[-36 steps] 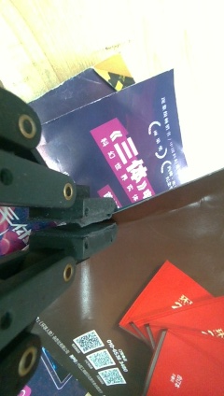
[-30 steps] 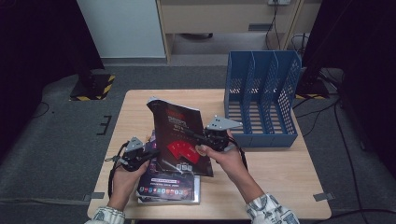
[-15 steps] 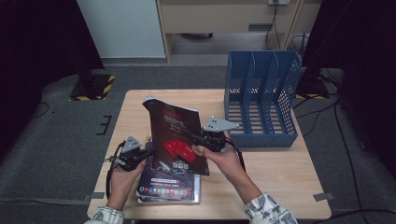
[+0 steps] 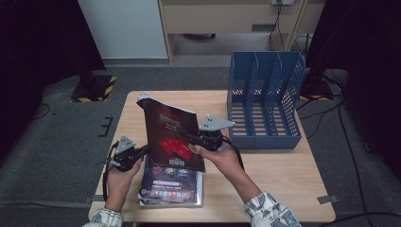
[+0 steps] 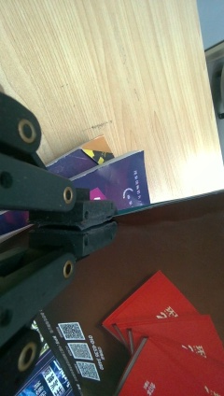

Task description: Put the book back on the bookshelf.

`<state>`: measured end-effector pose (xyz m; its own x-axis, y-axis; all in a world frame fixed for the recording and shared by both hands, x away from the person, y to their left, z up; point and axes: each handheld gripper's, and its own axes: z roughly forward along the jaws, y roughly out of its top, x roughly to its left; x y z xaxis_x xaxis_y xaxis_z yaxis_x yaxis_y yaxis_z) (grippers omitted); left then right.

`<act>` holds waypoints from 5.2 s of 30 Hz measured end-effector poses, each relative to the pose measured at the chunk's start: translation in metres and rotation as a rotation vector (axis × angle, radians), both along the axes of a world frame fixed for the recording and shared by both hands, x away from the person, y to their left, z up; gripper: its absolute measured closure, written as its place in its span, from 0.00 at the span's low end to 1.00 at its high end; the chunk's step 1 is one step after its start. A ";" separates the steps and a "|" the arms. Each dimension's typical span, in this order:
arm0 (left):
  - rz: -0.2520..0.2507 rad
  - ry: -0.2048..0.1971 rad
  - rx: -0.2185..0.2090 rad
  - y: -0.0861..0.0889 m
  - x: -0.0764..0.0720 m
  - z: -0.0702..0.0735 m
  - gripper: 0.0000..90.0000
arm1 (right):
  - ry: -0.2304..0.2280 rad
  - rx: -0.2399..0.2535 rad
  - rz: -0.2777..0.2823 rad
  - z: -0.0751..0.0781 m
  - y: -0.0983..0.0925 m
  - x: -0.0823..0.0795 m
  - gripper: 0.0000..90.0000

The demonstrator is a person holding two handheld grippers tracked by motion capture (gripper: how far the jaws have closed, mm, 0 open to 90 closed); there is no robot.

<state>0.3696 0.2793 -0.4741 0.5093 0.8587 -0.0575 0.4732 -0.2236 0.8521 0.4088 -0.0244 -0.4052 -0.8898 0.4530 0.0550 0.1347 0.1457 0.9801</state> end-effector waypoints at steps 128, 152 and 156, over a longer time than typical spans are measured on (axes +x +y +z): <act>0.198 0.042 0.045 0.015 0.005 -0.018 0.10 | -0.104 0.162 -0.221 0.069 -0.052 0.004 0.97; 0.201 0.031 0.083 0.011 0.004 -0.017 0.09 | -0.074 0.172 -0.277 0.078 -0.068 0.010 0.97; 0.200 0.028 0.087 0.011 0.004 -0.017 0.09 | -0.071 0.161 -0.297 0.084 -0.073 0.014 0.97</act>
